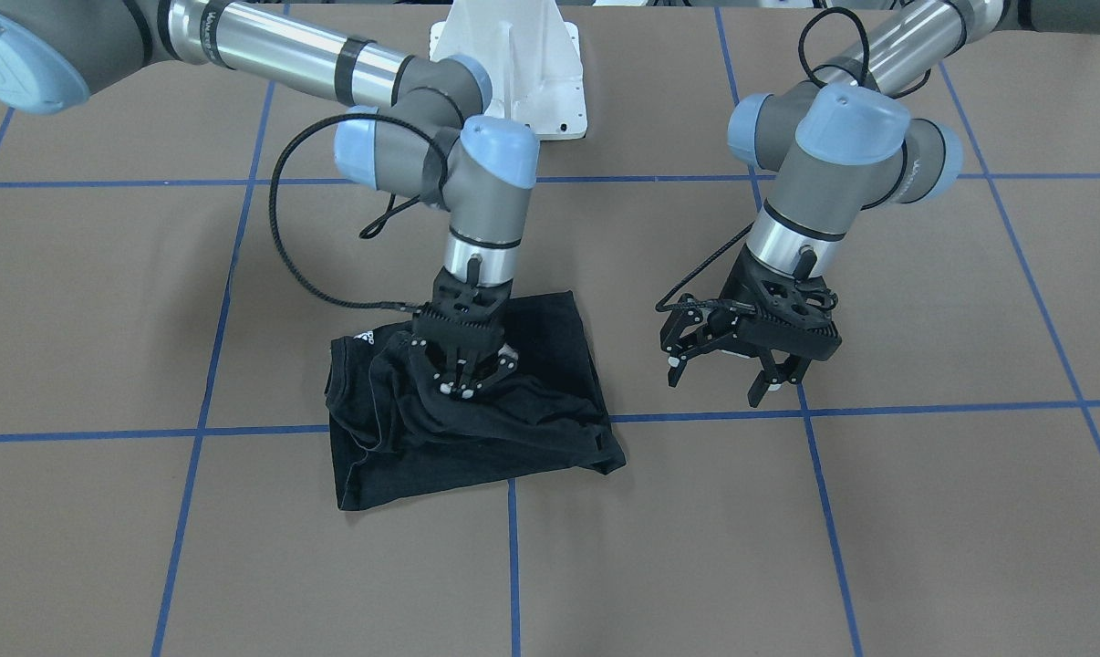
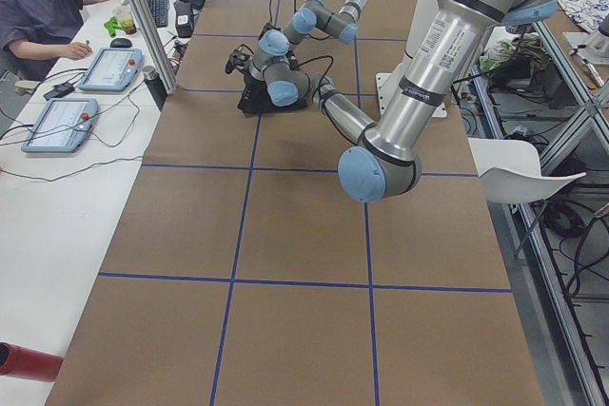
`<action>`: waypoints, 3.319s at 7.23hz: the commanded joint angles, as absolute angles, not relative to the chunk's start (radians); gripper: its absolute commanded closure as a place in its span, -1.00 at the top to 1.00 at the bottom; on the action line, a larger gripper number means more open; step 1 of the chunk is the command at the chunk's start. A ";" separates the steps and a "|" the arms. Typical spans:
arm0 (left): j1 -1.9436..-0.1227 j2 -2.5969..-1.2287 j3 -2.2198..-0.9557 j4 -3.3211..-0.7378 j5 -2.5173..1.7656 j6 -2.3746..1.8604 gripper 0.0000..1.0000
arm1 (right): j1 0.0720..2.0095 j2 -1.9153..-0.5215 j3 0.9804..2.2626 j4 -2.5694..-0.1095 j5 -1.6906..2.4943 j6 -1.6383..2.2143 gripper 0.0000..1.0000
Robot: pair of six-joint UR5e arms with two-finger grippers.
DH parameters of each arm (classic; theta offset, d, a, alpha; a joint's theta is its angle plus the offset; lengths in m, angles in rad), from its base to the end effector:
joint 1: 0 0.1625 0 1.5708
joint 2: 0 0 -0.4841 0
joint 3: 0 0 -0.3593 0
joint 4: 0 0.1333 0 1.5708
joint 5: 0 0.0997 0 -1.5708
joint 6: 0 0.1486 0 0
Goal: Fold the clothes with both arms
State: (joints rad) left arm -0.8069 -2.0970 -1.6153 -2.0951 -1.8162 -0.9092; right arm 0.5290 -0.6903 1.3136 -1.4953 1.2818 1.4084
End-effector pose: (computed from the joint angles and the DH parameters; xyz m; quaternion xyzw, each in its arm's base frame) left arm 0.4274 -0.5867 0.3644 0.2686 0.4535 0.0020 0.8498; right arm -0.6305 -0.5720 0.3059 0.2421 -0.2729 0.2179 0.9052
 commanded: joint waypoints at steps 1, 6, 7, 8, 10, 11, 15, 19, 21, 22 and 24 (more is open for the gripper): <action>-0.807 -2.097 -1.617 -2.095 -1.816 -0.911 1.00 | 0.615 -0.671 1.119 -1.291 1.284 1.332 -1.00; -0.828 -2.067 -1.673 -2.027 -1.831 -0.885 1.00 | 0.744 -0.554 1.124 -1.355 1.613 1.165 1.00; -0.866 -2.040 -1.728 -1.938 -1.836 -0.774 1.00 | 0.773 -0.566 1.211 -1.499 1.691 1.072 1.00; -0.909 -1.987 -1.806 -1.849 -1.838 -0.644 1.00 | 0.802 -0.625 1.335 -1.619 1.733 0.964 1.00; -1.038 -1.918 -1.891 -1.690 -1.940 -0.546 1.00 | 0.904 -0.839 1.538 -1.655 1.875 0.756 1.00; -1.110 -1.872 -1.878 -1.577 -2.001 -0.546 1.00 | 0.993 -0.938 1.587 -1.652 1.984 0.610 1.00; -1.356 -1.723 -1.760 -1.503 -2.147 -0.212 1.00 | 1.259 -1.302 1.600 -1.644 2.226 0.159 1.00; -1.581 -1.561 -1.679 -1.512 -2.221 0.086 1.00 | 1.469 -1.485 1.554 -1.646 2.324 -0.006 1.00; -1.591 -1.504 -1.667 -1.509 -2.304 0.104 1.00 | 1.512 -1.537 1.558 -1.655 2.330 -0.006 1.00; -1.591 -1.490 -1.683 -1.496 -2.345 0.103 1.00 | 1.522 -1.546 1.565 -1.652 2.330 -0.006 1.00; -1.589 -1.482 -1.692 -1.509 -2.448 0.101 1.00 | 1.522 -1.548 1.568 -1.644 2.330 -0.005 1.00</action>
